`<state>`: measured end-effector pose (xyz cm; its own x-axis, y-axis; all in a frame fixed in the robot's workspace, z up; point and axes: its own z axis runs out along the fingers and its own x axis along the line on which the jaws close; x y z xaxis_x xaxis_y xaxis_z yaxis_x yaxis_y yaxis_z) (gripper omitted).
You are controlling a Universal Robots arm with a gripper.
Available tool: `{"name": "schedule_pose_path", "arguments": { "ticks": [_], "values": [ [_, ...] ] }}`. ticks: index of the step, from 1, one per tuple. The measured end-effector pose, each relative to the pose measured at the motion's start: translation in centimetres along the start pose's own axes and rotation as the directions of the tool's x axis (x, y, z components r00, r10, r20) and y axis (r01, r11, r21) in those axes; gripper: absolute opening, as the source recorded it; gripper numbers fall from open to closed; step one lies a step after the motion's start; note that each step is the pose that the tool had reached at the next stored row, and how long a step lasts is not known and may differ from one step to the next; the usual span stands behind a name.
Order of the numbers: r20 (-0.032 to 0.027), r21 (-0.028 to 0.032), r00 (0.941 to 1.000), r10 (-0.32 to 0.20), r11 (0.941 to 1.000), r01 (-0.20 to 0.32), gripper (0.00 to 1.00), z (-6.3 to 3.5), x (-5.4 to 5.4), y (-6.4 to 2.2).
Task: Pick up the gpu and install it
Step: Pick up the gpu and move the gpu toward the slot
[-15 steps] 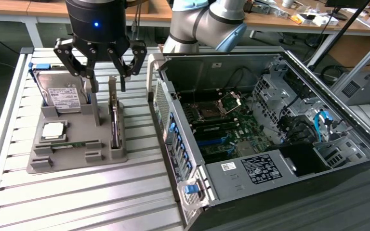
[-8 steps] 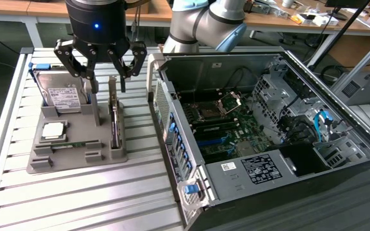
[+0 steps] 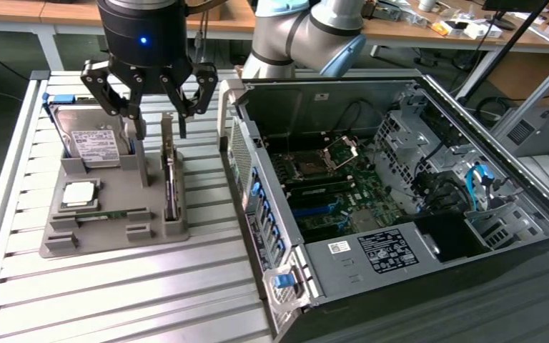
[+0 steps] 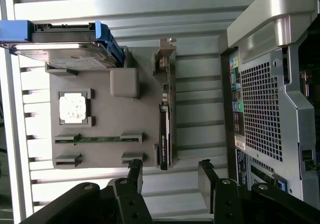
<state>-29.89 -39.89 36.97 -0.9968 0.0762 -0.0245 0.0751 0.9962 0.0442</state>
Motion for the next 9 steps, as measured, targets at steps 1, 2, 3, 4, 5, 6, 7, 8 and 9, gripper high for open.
{"name": "schedule_pose_path", "arguments": {
  "ticks": [1, 2, 3, 4, 5, 6, 7, 8, 9],
  "values": [
    [0.0000, 0.0000, 1.0000, 0.000, 1.0000, 0.000, 0.57, 0.08, 0.00, 0.00],
    [0.0000, 0.0000, 1.0000, 0.000, 1.0000, 0.000, 0.57, 0.16, 0.00, -0.01],
    [0.0000, 0.0000, 1.0000, 0.000, 1.0000, 0.000, 0.57, 0.18, 0.01, -0.01],
    [0.0000, 0.0000, 1.0000, 0.000, 1.0000, 0.000, 0.57, 0.20, 0.01, -0.01],
    [0.0000, 0.0000, 1.0000, 0.000, 1.0000, 0.000, 0.57, 0.21, 0.01, -0.01],
    [0.0000, 0.0000, 1.0000, 0.000, 1.0000, 0.000, 0.57, 0.22, 0.01, -0.01],
    [0.0000, 0.0001, 1.0000, 0.000, 1.0000, 0.000, 0.57, 0.28, 0.01, -0.01],
    [-0.0001, 0.0001, 1.0000, 0.000, 1.0000, 0.000, 0.57, 0.32, 0.01, -0.02],
    [0.0000, 0.0000, 1.0000, 0.000, 1.0000, 0.000, 0.57, 0.34, 0.01, -0.02]
  ]
}}
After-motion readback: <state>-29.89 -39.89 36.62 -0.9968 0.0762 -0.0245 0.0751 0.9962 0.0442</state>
